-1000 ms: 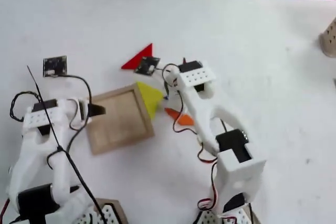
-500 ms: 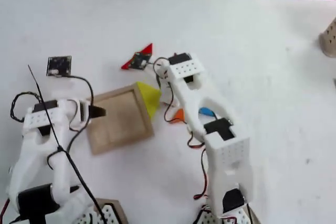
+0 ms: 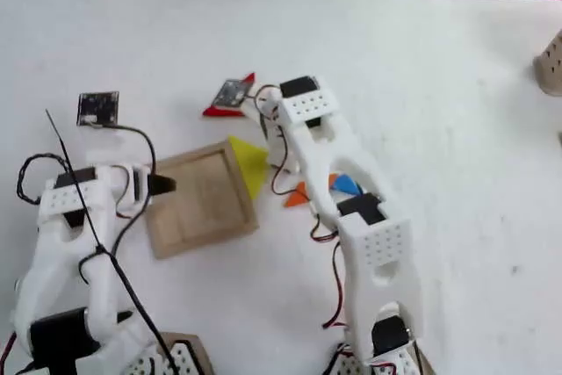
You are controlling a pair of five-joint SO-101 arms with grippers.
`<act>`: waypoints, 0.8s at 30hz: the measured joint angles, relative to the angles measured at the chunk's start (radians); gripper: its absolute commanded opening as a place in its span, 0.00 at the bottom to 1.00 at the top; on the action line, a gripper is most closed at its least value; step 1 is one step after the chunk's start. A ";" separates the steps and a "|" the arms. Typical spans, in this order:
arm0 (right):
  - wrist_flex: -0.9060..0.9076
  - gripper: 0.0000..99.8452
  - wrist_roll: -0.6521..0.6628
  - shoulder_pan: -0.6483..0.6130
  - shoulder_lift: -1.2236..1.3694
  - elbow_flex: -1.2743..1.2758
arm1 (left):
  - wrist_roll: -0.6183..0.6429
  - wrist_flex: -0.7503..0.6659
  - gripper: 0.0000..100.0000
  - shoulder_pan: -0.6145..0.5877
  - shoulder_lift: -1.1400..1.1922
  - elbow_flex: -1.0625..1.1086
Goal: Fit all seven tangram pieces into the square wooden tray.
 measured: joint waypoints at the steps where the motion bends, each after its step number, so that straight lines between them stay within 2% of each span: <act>1: 0.005 0.32 -0.005 0.003 0.000 0.002 | 0.000 0.000 0.37 0.000 0.000 0.000; 11: 0.018 0.32 -0.025 0.061 -0.055 0.063 | 0.000 0.000 0.37 0.000 0.000 0.000; 17: -0.074 0.32 -0.026 0.060 -0.115 0.207 | 0.000 0.000 0.37 0.000 0.000 0.000; 24: -0.135 0.32 -0.064 0.057 -0.144 0.230 | 0.000 0.000 0.37 0.000 0.000 0.000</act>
